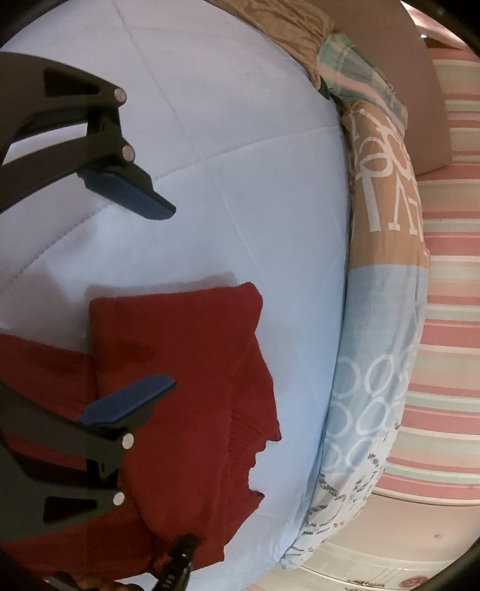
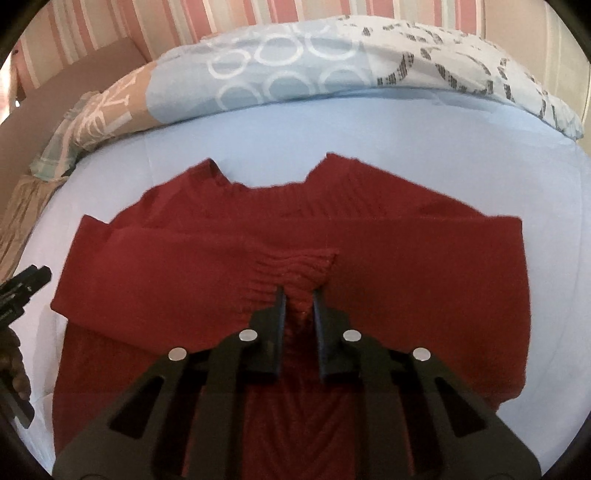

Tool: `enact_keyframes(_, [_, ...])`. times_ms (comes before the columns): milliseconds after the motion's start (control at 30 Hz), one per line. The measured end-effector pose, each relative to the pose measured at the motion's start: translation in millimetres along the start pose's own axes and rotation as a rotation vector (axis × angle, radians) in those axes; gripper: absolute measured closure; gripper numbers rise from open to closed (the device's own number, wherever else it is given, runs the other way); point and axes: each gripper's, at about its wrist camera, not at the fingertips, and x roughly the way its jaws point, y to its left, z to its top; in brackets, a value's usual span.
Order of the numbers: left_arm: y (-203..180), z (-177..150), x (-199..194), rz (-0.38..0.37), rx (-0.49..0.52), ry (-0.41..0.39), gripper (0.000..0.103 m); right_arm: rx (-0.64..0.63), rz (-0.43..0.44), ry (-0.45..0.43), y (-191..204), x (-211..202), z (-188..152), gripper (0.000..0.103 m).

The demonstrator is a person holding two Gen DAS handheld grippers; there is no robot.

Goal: Fold small clothes

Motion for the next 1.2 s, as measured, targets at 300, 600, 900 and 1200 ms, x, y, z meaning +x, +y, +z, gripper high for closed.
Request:
enact_keyframes(300, [-4.6, 8.9, -1.7, 0.016, 0.002, -0.008, 0.017, -0.037, -0.045, -0.117, -14.5, -39.3, 45.8, 0.090])
enact_keyframes(600, [-18.7, 12.7, 4.5, 0.013, 0.008, 0.003, 0.017, 0.019, -0.155, -0.044, -89.5, -41.3, 26.4, 0.090])
enact_keyframes(900, [-31.0, 10.5, 7.0, 0.004, 0.028, 0.009, 0.017, 0.010, -0.254, 0.041, -95.6, -17.1, 2.3, 0.073])
enact_keyframes(1200, [-42.9, 15.9, 14.4, 0.010, 0.053, 0.009, 0.017, 0.017, -0.319, -0.054, -109.4, -38.2, -0.7, 0.049])
